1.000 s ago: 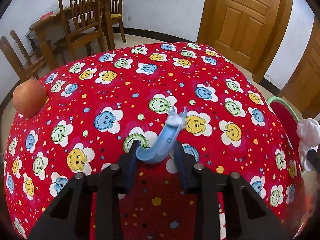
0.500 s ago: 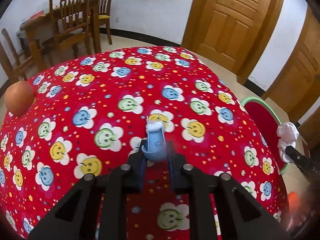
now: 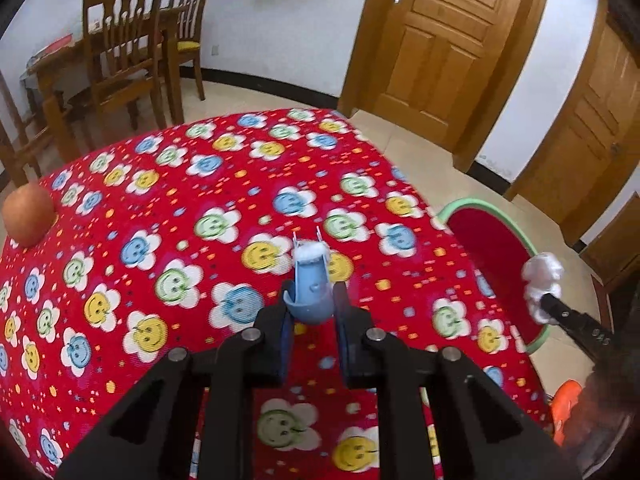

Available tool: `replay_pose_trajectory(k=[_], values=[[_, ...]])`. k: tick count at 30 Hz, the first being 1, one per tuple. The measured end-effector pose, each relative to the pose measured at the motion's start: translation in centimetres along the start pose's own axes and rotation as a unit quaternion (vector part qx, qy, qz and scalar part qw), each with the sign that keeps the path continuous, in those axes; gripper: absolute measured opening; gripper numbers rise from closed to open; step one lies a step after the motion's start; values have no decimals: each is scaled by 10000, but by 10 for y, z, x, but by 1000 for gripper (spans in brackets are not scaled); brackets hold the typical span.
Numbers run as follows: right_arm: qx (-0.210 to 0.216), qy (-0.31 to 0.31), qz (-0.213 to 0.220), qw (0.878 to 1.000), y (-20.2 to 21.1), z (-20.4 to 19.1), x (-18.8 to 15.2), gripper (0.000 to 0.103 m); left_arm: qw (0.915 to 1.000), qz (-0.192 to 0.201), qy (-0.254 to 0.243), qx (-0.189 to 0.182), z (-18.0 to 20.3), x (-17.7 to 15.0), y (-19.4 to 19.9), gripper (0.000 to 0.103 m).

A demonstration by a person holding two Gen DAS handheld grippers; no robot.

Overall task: Collect trash
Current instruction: 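Carry the white cloth and blue toy over the red bucket and release both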

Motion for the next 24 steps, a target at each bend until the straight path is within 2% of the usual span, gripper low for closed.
replay_pose_trajectory(k=[4, 20, 24], values=[[25, -89, 77, 9999, 6, 6, 2, 30, 9998, 59, -149, -132, 21, 6, 4, 17], [-206, -141, 479, 9985, 41, 37, 10, 33, 9943, -61, -896, -583, 117, 11, -13, 17], [-269, -227, 532, 9980, 48, 47, 10, 43, 9910, -117, -1164, -655, 144, 9, -24, 17]])
Point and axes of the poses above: each gripper's, at about its wrist camera, not at the fingertips, and y roughly against the way its jaws point, z to its right, x to its top, the point moved 4 cm from there along -y, roughly the way its jaws point, and after that the axes turned 7 degrees about x, right-handed, at the moved point
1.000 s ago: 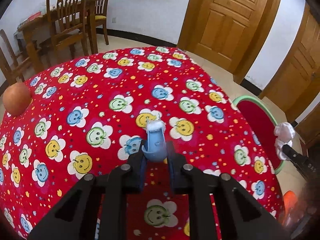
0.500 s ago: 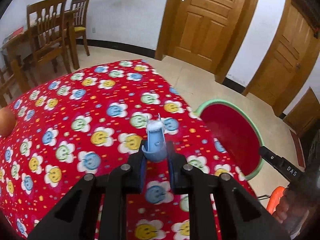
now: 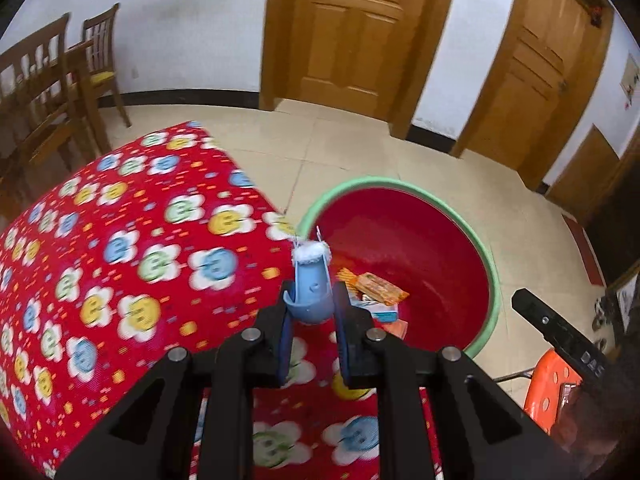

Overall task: Collect trash
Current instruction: 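Carry the white cloth and blue toy over the red bucket and release both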

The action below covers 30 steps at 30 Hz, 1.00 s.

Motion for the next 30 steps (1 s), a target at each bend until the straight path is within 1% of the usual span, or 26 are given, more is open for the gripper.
replay_pose_trajectory(k=[5, 7, 9, 11, 12, 13, 14, 16, 19, 22, 25, 30], values=[[-49, -77, 21, 10000, 8, 9, -2, 46, 9997, -92, -230, -24, 22, 4, -21, 17], [-51, -85, 36, 9999, 10, 12, -2, 48, 9992, -104, -355, 144, 27, 4, -30, 18], [-49, -89, 54, 9999, 12, 14, -2, 48, 9990, -119, -385, 214, 30, 2, -35, 18], [-49, -101, 67, 9999, 14, 16, -2, 49, 9990, -162, -348, 213, 31, 0, -36, 28], [-38, -113, 70, 9999, 14, 17, -2, 50, 9992, -167, -302, 218, 30, -1, -36, 39], [-28, -125, 70, 9999, 14, 17, -2, 51, 9993, -148, -273, 224, 30, -1, -35, 46], [-9, -146, 65, 9999, 14, 18, -3, 52, 9993, -105, -264, 260, 30, -2, -32, 50], [33, -179, 44, 9998, 13, 18, -4, 53, 9988, -20, -290, 389, 29, -2, -27, 62], [52, -157, 37, 9999, 14, 16, -4, 55, 9982, 111, -293, 505, 28, -4, -18, 68], [86, -128, 56, 9999, 17, 13, -4, 58, 9983, 106, -234, 520, 23, -7, -10, 72], [126, -75, 62, 9999, 20, 7, -6, 61, 9983, 90, -110, 559, 15, -13, 0, 74], [248, 41, 1, 9997, 23, -5, -10, 64, 9979, 56, 128, 627, 2, -23, 18, 76]])
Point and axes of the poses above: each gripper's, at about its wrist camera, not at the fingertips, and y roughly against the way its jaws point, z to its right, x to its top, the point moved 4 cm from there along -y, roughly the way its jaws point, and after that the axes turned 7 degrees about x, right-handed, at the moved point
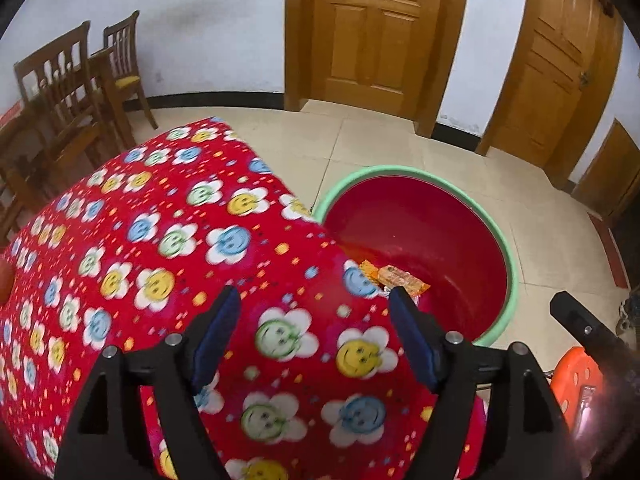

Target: Collect trash

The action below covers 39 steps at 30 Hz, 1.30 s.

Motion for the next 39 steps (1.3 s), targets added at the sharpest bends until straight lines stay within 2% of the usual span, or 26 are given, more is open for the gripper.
replay_pose_trajectory(k=[9, 16, 28, 33, 39], values=[[142, 443, -84, 9989, 8, -34, -14, 75, 9987, 93, 432, 243, -37, -18, 37, 78], [357, 872, -207, 9953, 14, -70, -32, 79, 9962, 143, 744, 424, -66, -35, 67, 78], [437, 1415, -202, 9888, 37, -110, -61, 79, 9876, 270, 1192, 987, -111, -72, 113, 79], [452, 1710, -131, 9841, 50, -125, -72, 79, 9821, 415, 1242, 1355, -119, -89, 131, 79], [438, 1978, -118, 9792, 60, -139, -84, 79, 9807, 504, 1289, 1383, -121, -102, 147, 79]])
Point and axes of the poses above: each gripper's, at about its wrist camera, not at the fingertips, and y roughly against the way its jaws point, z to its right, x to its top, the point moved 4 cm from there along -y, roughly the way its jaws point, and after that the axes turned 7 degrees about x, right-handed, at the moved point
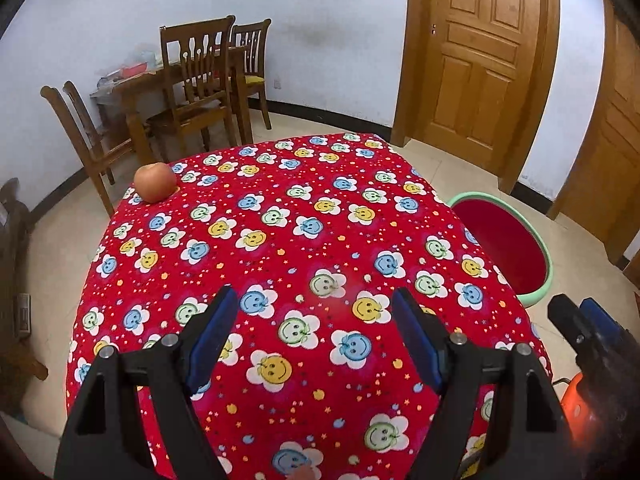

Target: Collect trash

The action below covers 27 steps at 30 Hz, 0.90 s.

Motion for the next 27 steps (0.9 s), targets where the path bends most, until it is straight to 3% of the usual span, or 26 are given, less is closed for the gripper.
replay_pose_trajectory(k=[27], values=[[8, 144, 16, 9999, 2, -16, -2, 79, 9998, 43, 210, 34, -13, -6, 7, 79]])
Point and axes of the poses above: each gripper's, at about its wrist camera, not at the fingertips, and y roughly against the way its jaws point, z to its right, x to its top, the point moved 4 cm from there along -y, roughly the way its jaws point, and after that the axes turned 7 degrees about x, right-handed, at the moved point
